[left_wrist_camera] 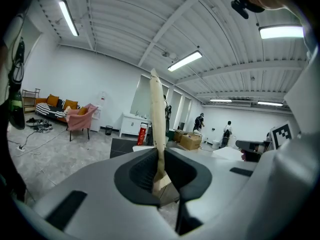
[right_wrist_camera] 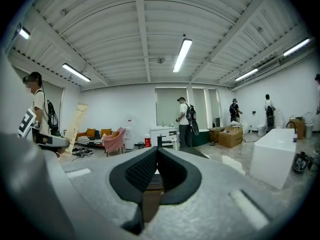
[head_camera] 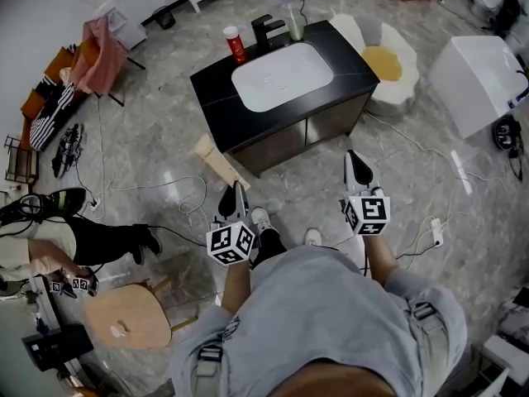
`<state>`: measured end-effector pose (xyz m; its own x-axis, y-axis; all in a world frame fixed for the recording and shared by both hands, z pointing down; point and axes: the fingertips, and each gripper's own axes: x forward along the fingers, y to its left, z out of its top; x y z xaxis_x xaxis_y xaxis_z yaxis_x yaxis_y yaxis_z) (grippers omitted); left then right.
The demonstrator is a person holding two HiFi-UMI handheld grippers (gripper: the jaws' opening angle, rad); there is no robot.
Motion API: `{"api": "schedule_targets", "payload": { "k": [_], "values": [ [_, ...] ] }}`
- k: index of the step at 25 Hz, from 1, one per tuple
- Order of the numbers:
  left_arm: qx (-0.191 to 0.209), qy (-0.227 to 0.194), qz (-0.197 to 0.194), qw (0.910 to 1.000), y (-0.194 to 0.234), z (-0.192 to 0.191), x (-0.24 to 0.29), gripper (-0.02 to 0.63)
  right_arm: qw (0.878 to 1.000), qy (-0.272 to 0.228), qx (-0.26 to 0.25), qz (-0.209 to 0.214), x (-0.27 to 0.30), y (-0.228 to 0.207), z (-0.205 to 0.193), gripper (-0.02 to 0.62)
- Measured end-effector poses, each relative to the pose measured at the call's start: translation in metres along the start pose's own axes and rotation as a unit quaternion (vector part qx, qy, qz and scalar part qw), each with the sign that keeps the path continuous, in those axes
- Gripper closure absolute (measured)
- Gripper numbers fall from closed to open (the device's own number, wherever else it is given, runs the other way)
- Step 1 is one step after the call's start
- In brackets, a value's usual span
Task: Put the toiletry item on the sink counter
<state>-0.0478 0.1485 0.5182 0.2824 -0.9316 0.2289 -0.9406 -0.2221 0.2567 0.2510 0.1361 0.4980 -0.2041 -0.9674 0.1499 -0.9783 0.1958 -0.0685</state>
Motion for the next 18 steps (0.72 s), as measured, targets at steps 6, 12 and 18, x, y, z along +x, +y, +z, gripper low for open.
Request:
{"api": "schedule_targets", "payload": {
  "k": [6, 12, 18],
  "values": [
    [-0.005, -0.002, -0.014, 0.9999, 0.047, 0.018, 0.027, 0.569, 0.999, -0.023, -0.011, -0.026, 0.042, 0.029, 0.019, 0.591],
    [0.008, -0.009, -0.034, 0.9993, 0.097, 0.055, 0.062, 0.569, 0.998, -0.034, -0.010, -0.044, 0.094, 0.066, 0.038, 0.591],
    [0.008, -0.017, -0.056, 0.9982, 0.141, 0.086, 0.090, 0.569, 0.997, -0.057, -0.005, -0.056, 0.142, 0.109, 0.061, 0.591]
  ]
}}
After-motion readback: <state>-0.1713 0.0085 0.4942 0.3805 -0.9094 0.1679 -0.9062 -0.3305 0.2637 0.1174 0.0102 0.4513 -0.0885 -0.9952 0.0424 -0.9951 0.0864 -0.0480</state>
